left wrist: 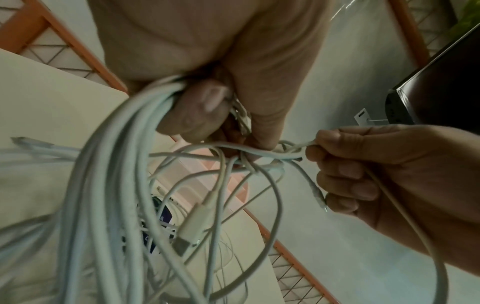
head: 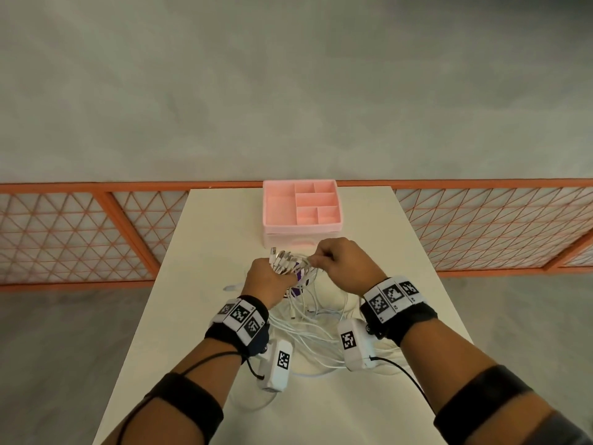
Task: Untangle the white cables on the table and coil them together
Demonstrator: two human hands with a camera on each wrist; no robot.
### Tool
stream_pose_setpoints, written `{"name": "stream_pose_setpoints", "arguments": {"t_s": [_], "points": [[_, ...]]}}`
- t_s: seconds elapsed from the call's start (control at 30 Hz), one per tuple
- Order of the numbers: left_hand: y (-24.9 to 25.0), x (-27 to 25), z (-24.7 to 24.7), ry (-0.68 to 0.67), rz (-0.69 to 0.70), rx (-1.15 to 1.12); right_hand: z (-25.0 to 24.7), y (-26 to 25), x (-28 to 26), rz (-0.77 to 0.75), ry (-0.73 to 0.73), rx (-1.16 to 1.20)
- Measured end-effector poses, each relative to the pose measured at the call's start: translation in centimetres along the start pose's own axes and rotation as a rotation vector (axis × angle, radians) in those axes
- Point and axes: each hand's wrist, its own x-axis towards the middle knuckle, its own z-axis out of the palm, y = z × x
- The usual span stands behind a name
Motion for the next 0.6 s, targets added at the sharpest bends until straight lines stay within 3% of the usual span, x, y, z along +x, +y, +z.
{"name": "stream_pose_setpoints", "arguments": {"t_s": [0.17, 0.33, 0.6], "points": [[1.0, 0.4, -0.4, 0.039, 0.022, -0.079, -1.2, 1.9, -0.5, 0.115, 0.091, 0.161], [1.5, 0.1, 0.0, 0.052, 0.13, -0.142, -0.8, 3.5, -1.1, 0.205, 0.13, 0.13], [1.3, 0.0, 1.1, -0.097, 0.228, -0.103, 1.1, 1.6, -1.0, 0.111, 0.174, -0.02]]}}
